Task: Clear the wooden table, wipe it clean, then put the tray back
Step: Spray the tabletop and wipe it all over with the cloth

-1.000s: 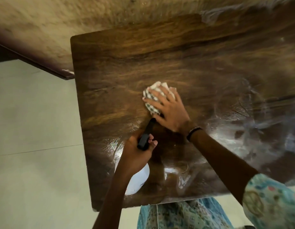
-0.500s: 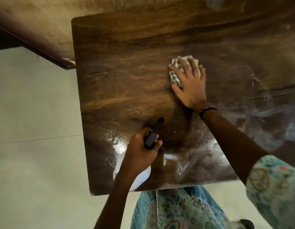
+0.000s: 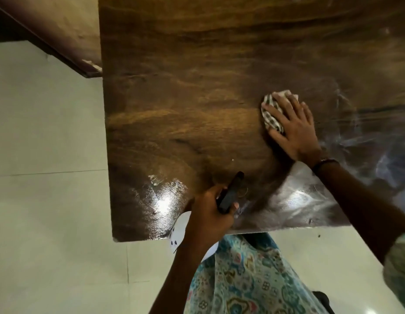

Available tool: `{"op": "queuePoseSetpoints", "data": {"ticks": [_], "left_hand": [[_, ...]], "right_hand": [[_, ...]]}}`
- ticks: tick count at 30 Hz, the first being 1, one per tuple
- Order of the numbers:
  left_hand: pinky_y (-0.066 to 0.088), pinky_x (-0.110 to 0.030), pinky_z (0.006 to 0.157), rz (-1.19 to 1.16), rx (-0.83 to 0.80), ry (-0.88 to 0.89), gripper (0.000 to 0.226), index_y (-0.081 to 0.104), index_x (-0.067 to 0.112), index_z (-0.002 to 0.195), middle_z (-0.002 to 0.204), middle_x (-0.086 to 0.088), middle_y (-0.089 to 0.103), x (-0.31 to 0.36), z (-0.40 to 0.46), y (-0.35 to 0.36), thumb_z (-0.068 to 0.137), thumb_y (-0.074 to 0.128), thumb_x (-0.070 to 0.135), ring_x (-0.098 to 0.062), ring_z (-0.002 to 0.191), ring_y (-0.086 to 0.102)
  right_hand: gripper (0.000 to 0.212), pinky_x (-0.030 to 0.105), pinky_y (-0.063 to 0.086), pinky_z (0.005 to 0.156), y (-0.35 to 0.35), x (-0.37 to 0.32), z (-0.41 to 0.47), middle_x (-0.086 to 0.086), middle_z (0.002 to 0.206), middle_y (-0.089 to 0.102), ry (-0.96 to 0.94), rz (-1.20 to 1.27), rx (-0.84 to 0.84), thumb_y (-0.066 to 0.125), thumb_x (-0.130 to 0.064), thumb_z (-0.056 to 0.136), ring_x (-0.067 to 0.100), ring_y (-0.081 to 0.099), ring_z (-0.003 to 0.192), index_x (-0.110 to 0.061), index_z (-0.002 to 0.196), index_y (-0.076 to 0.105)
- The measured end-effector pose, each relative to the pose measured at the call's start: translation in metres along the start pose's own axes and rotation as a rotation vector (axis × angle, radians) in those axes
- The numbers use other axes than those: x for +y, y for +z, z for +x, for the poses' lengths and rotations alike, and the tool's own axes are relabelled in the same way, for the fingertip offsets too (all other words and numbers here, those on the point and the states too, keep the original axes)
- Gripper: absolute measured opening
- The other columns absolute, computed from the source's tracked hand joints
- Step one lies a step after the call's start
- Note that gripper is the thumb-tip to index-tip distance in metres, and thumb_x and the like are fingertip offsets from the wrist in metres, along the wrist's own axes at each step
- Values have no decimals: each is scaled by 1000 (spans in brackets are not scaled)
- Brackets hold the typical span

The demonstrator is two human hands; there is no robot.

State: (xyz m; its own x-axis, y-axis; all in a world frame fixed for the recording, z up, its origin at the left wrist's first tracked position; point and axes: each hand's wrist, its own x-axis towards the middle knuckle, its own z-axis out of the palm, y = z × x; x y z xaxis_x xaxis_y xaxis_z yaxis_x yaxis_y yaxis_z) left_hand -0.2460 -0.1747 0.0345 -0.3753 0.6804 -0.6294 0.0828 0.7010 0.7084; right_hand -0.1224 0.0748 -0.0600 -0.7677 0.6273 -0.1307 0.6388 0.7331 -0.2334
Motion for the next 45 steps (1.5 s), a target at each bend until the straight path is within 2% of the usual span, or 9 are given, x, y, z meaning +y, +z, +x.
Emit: {"op": "queuePoseSetpoints", "data": {"ticks": [10,14,19,22,27,31,36,40,45], "left_hand": [[43,-29,59,129,29,-100,19,51,22,86,77,3,60,-17,-27,42,82,65,35,-23,75,60],[41,-10,53,70,82,-143,20,58,31,97,73,12,63,-21,-34,46,81,69,25,-8,72,65],[49,-23,70,42,232,-217,43,63,18,114,89,-5,71,-33,-33,47,76,65,39,-25,87,66],[41,-7,59,-5,277,-217,27,65,14,105,77,4,64,-37,-34,47,80,71,24,-18,79,62],[38,-2,54,-85,320,-188,14,61,17,85,67,12,59,-42,-39,38,79,73,20,2,63,57],[39,-3,56,-59,270,-131,16,60,21,89,70,13,61,-43,-44,33,79,72,21,12,60,55],[43,-6,65,-84,247,-118,17,61,20,92,78,8,65,-53,-46,33,79,72,23,-2,69,60],[39,2,62,-102,226,-124,17,62,15,93,77,10,63,-57,-49,33,80,71,23,2,70,60],[39,-3,59,-80,243,-116,16,61,16,88,78,8,64,-62,-58,38,80,71,25,4,62,55]], "right_hand": [[58,52,10,115,5,-6,15,-3,159,20,19,10,29,35,-51,92,27,11,148,-37,147,29],[58,51,7,115,4,-8,14,-4,160,18,11,29,-1,33,-51,91,26,9,148,-38,147,28],[57,54,10,115,5,-15,7,-4,159,20,-43,17,-31,35,-50,90,28,10,148,-38,146,31],[58,61,13,114,12,-52,-1,0,158,24,-154,16,-70,33,-51,89,32,15,146,-36,145,35],[59,58,7,115,39,-123,-47,2,156,30,-486,28,-128,37,-49,87,35,20,145,-34,145,38],[52,53,12,118,39,-101,-101,0,156,30,-670,-5,-159,46,-43,90,31,19,146,-32,141,42],[59,52,13,118,22,-33,-95,0,158,23,-397,-61,-140,38,-46,91,29,16,147,-37,148,27],[56,54,9,116,29,-68,-56,-2,158,23,-133,7,-49,40,-47,91,28,13,148,-36,146,33],[56,59,14,115,52,-147,-61,3,156,29,-394,-20,-88,40,-48,91,35,23,144,-34,145,36]]}}
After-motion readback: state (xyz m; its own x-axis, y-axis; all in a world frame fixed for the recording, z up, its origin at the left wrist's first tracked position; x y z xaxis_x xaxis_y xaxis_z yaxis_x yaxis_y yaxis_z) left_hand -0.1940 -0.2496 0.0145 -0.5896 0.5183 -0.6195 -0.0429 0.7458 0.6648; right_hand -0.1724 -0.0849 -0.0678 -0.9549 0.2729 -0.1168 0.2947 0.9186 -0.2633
